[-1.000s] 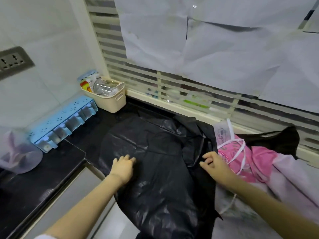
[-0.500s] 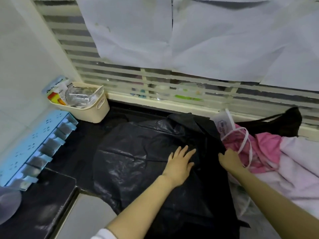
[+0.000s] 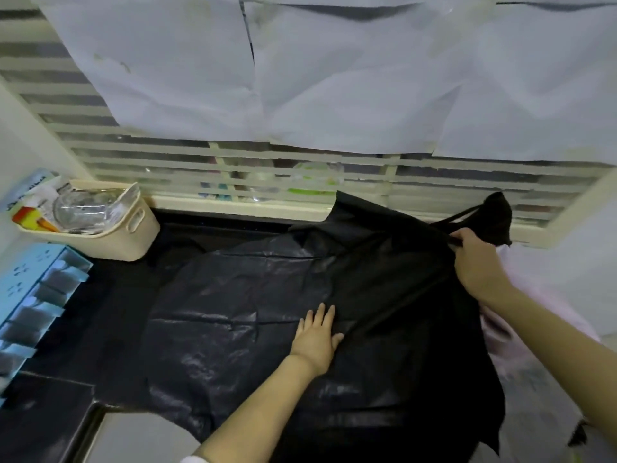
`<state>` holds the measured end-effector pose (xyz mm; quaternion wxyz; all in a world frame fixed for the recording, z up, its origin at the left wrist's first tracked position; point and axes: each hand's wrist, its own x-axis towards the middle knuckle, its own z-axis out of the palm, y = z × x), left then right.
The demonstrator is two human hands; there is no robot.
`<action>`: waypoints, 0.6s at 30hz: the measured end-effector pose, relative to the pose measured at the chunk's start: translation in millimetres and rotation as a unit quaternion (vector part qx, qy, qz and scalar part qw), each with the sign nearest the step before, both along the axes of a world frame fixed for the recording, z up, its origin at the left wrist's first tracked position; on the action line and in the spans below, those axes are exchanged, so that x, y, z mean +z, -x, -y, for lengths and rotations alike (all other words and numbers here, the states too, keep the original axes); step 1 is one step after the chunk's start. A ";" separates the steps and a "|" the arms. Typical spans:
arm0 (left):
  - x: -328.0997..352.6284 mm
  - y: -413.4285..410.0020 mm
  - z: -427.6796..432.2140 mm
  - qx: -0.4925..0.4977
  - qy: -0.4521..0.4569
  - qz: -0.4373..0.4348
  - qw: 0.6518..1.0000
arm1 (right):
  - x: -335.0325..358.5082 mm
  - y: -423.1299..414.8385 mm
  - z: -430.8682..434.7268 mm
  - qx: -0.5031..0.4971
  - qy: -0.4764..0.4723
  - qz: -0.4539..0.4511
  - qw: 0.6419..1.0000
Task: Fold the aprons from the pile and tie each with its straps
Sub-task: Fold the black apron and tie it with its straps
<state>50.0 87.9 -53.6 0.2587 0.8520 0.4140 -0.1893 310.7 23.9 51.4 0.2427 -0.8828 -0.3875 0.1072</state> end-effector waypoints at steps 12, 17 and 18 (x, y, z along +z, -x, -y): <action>29.8 -45.9 76.3 0.089 -0.160 0.057 0.981 | -82.4 -24.2 99.1 -0.008 0.086 -0.211 0.974; 30.0 -56.3 130.7 0.129 -0.181 -0.054 0.973 | -96.5 11.9 161.2 0.069 0.103 -0.205 0.971; 27.0 -58.6 138.7 0.138 -0.161 -0.070 0.975 | -99.7 14.8 169.5 0.085 0.093 -0.201 0.971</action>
